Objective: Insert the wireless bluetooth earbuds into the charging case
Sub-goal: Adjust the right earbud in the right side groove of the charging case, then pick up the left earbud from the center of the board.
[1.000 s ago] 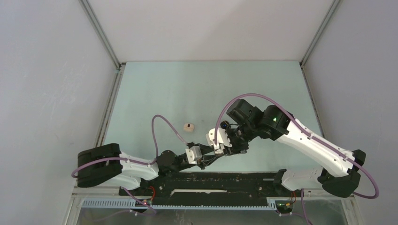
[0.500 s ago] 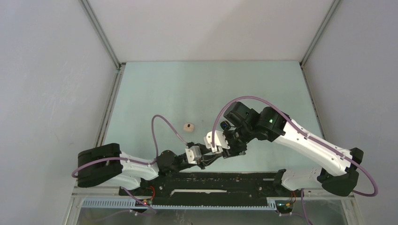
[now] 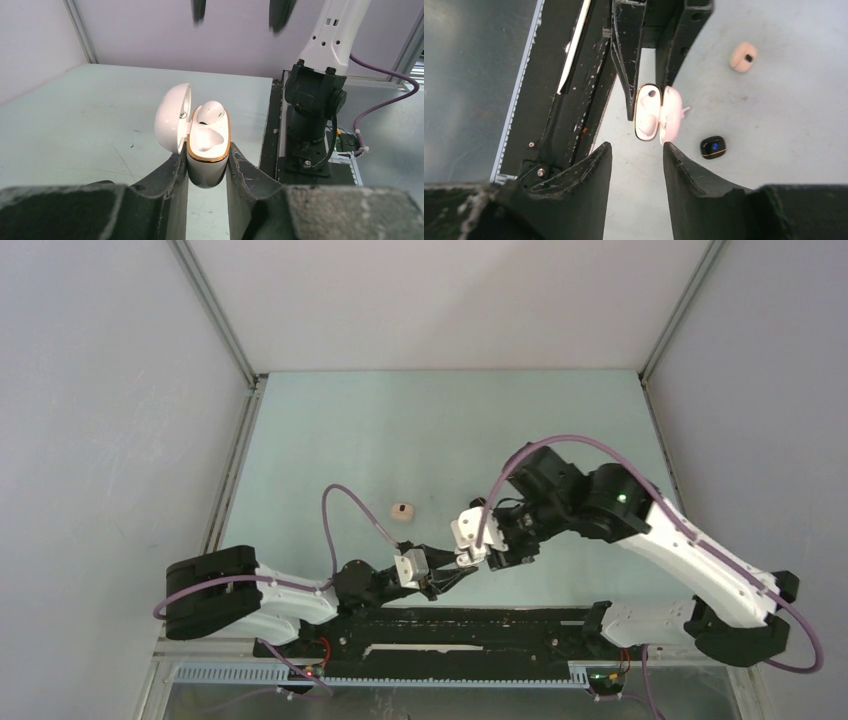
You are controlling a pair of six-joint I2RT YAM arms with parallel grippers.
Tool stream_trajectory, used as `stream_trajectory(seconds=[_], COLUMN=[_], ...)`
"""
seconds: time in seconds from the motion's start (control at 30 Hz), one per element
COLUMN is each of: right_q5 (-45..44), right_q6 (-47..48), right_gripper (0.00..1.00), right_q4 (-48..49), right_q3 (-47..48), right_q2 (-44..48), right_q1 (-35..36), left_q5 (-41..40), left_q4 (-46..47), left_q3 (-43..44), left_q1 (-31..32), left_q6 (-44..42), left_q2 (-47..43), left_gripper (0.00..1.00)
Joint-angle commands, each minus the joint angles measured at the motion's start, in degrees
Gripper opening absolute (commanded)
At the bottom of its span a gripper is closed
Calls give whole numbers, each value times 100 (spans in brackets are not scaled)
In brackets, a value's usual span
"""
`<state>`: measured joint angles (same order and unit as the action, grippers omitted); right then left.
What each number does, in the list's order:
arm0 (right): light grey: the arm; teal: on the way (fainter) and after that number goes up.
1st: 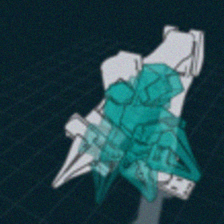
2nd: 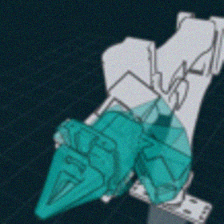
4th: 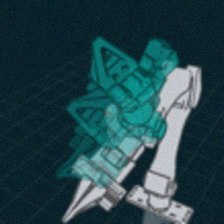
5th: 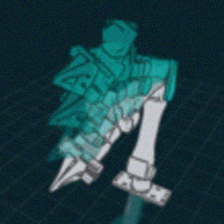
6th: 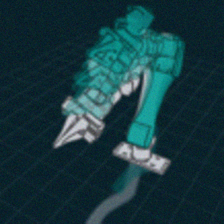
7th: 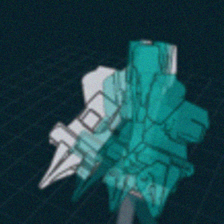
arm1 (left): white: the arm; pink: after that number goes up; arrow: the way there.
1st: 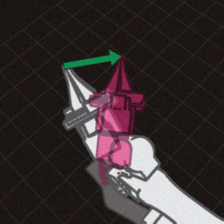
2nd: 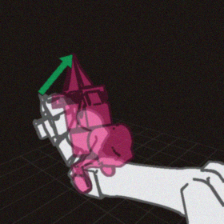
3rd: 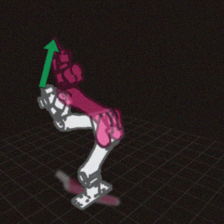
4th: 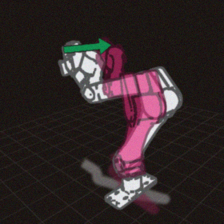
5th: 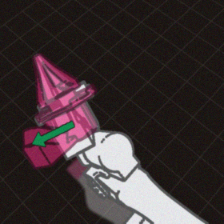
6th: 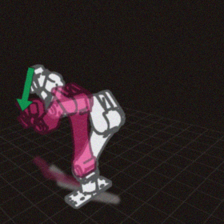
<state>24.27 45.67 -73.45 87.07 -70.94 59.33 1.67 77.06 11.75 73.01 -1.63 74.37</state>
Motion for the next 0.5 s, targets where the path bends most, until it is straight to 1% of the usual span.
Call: stream_trajectory(seconds=[0.0, 0.07, 0.13, 0.2, 0.27, 0.37, 0.47], right_q5=[358, 473, 827, 1252, 1763, 2147, 2282], right_q6=[-33, -51, -28, -10, 30, 434, 714], right_gripper=[44, 43, 43, 41, 39, 35, 35], right_q4=[-124, -56, 47, 183, 446, 969, 1914], right_q3=[359, 254, 96, -145, -528, -1344, -2231], right_q2=[603, 694, 716, 671, 604, 554, 512], right_q1=[-394, -833, -1522, -2238, -2933, -3261, -3307], left_q5=[-55, -67, -123, -290, -464, -707, -914], left_q4=[329, 425, 553, 590, 466, -185, -1262], left_q3=[132, 161, 126, 34, -109, -260, -319], left_q1=[-74, -113, -178, -264, -355, -402, -402], left_q6=[284, 462, 600, 733, 808, 756, 686], left_q2=[30, 53, 9, -197, -585, -1275, -2181], left_gripper=[0, 0, 0, 0, 0, 0, 0])
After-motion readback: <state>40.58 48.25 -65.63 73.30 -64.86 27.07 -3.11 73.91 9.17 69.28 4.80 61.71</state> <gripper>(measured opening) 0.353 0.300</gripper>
